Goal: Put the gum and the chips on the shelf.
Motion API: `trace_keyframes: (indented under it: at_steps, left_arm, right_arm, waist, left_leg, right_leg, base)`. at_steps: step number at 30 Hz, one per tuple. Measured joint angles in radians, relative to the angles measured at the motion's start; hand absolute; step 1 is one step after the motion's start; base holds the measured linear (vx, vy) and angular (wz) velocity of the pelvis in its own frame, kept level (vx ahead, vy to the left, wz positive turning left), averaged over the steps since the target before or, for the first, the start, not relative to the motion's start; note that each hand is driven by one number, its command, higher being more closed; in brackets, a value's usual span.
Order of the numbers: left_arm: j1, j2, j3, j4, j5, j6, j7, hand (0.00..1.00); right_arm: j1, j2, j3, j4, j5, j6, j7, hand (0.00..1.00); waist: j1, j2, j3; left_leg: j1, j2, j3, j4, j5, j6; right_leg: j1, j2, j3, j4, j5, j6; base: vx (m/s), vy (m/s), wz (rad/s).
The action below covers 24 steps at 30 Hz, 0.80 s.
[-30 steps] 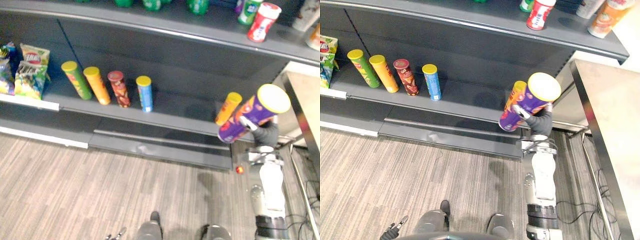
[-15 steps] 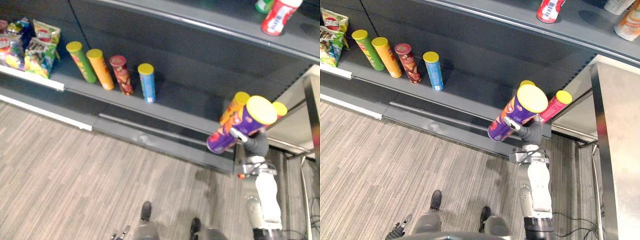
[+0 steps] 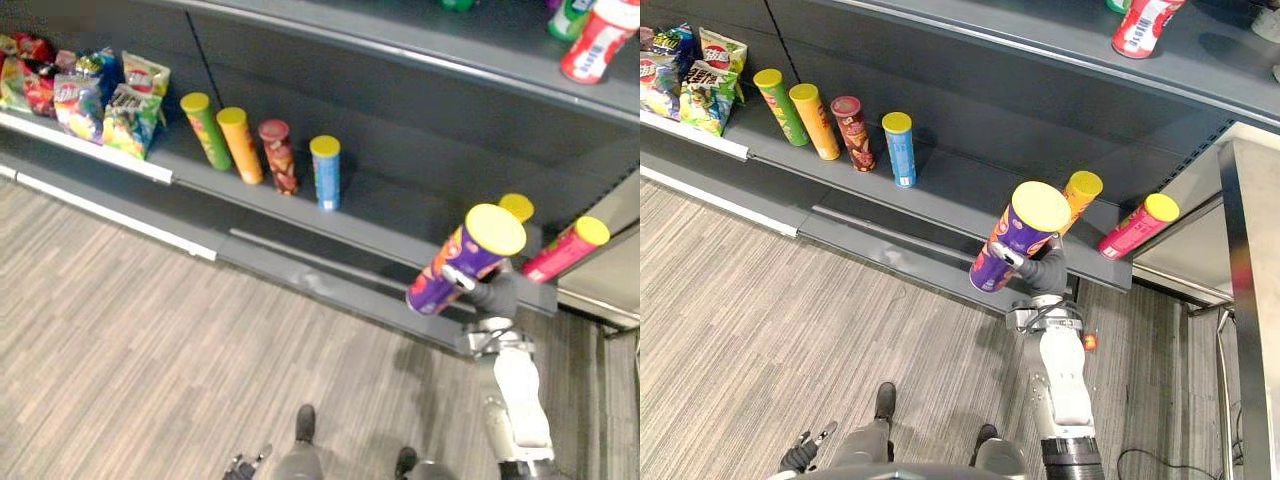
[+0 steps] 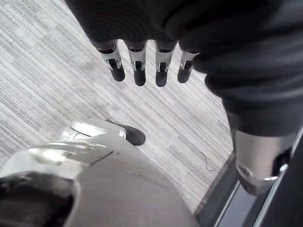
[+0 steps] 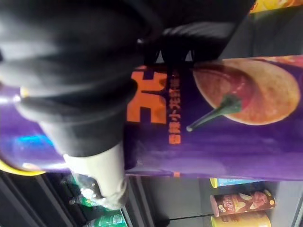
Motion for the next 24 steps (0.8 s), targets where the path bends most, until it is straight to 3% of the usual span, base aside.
trace_keyframes:
  at_steps: [10, 16, 19, 21, 22, 23, 24]
  left_arm:
    - [-0.008, 0.010, -0.036, -0.016, -0.003, -0.008, 0.009, 0.00]
    - [-0.008, 0.011, -0.023, -0.013, -0.002, -0.008, 0.011, 0.00]
    - [-0.007, 0.016, -0.009, -0.007, -0.010, -0.007, 0.011, 0.00]
    - [-0.007, 0.020, -0.007, -0.004, -0.011, -0.007, 0.010, 0.00]
    - [-0.009, 0.029, -0.006, -0.003, -0.011, -0.007, 0.010, 0.00]
    - [-0.007, 0.024, -0.006, 0.000, -0.011, -0.007, 0.011, 0.00]
    - [-0.009, 0.018, -0.006, 0.022, -0.012, -0.006, 0.011, 0.00]
  right_arm:
    - [-0.016, 0.000, 0.024, 0.048, -0.014, 0.002, -0.015, 1.00]
    - [-0.030, 0.001, 0.061, 0.092, -0.013, 0.004, -0.003, 1.00]
    - [-0.033, 0.001, 0.078, 0.093, -0.012, 0.004, 0.001, 1.00]
    - [-0.035, 0.002, 0.078, 0.092, -0.012, 0.004, 0.008, 1.00]
    - [-0.036, -0.002, 0.070, 0.093, -0.013, 0.005, 0.011, 1.00]
    - [-0.036, -0.014, 0.066, 0.094, -0.013, 0.006, 0.011, 1.00]
    - [-0.040, -0.032, 0.068, 0.105, -0.014, 0.014, 0.011, 1.00]
  waist:
    - [0.007, 0.004, -0.003]
    - [0.018, -0.009, -0.008]
    - [0.024, -0.026, -0.007]
    - [0.029, -0.035, -0.010]
    - [0.017, -0.052, -0.009]
    - [0.009, -0.039, -0.007]
    - [0.007, -0.018, 0.002]
  left_leg:
    - [-0.012, 0.002, 0.007, 0.000, 0.006, 0.002]
    - [0.001, 0.008, 0.047, 0.018, -0.015, -0.001]
    - [-0.044, 0.004, 0.082, 0.152, -0.103, 0.020]
    - [-0.048, -0.007, 0.122, 0.185, -0.127, 0.029]
    - [-0.071, -0.026, 0.165, 0.302, -0.175, 0.080]
    - [-0.084, -0.019, 0.176, 0.362, -0.210, 0.080]
    - [-0.081, -0.008, 0.168, 0.395, -0.263, 0.076]
  right_leg:
    - [-0.014, -0.002, 0.002, 0.005, 0.003, 0.005]
    - [-0.021, -0.004, 0.034, 0.019, 0.005, 0.007]
    - [-0.016, -0.022, 0.041, 0.038, 0.007, 0.011]
    - [-0.016, -0.046, 0.027, 0.058, -0.005, 0.030]
    - [-0.016, -0.092, 0.004, 0.103, -0.023, 0.051]
    - [-0.023, -0.096, -0.003, 0.152, -0.026, 0.053]
    - [-0.078, -0.109, 0.016, 0.324, -0.006, 0.022]
  base:
    - [-0.01, -0.002, 0.00]
    - [0.00, 0.000, -0.16]
    - [-0.01, 0.039, -0.16]
    - [-0.01, 0.081, 0.02]
    - [0.05, 0.119, 0.31]
    - [0.06, 0.163, 0.46]
    - [0.00, 0.177, 0.30]
